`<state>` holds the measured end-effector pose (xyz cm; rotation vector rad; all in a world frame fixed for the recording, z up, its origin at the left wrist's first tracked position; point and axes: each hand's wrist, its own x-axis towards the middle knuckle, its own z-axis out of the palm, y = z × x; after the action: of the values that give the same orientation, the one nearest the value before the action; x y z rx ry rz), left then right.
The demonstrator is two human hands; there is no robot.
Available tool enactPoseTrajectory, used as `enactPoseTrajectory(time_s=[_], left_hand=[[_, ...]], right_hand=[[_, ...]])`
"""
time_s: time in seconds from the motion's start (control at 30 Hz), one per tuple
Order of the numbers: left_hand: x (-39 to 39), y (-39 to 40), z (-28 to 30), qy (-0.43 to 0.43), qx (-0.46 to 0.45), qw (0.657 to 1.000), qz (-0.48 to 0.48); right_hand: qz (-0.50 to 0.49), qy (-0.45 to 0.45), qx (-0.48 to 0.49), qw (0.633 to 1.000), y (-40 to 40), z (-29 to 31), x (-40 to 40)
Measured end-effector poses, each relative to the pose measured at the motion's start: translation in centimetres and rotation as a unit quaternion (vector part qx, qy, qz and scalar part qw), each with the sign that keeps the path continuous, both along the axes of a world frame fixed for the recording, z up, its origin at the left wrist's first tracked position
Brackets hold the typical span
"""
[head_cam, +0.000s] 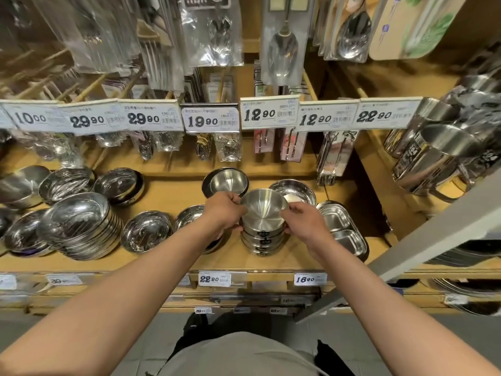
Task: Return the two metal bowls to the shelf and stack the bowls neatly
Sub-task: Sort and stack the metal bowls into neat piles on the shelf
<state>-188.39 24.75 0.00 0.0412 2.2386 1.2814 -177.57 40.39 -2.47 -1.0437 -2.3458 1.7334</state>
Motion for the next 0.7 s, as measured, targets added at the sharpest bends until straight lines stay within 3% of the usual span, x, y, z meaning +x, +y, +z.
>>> enactPoseTrajectory(time_s=[0.37,0.7], left_hand=[[0.0,0.1,0.4,0.024,-0.018,0.999,-0.016],[-0.6,-0.1,-0.1,0.030,-0.021,0.999,-0.027]], right_hand=[[-0.003,-0.011,0.022,1.000,0.2,-0.6,-0.6],[-0.025,0.009,-0.017,0.999,-0.5,-1.2,0.0]])
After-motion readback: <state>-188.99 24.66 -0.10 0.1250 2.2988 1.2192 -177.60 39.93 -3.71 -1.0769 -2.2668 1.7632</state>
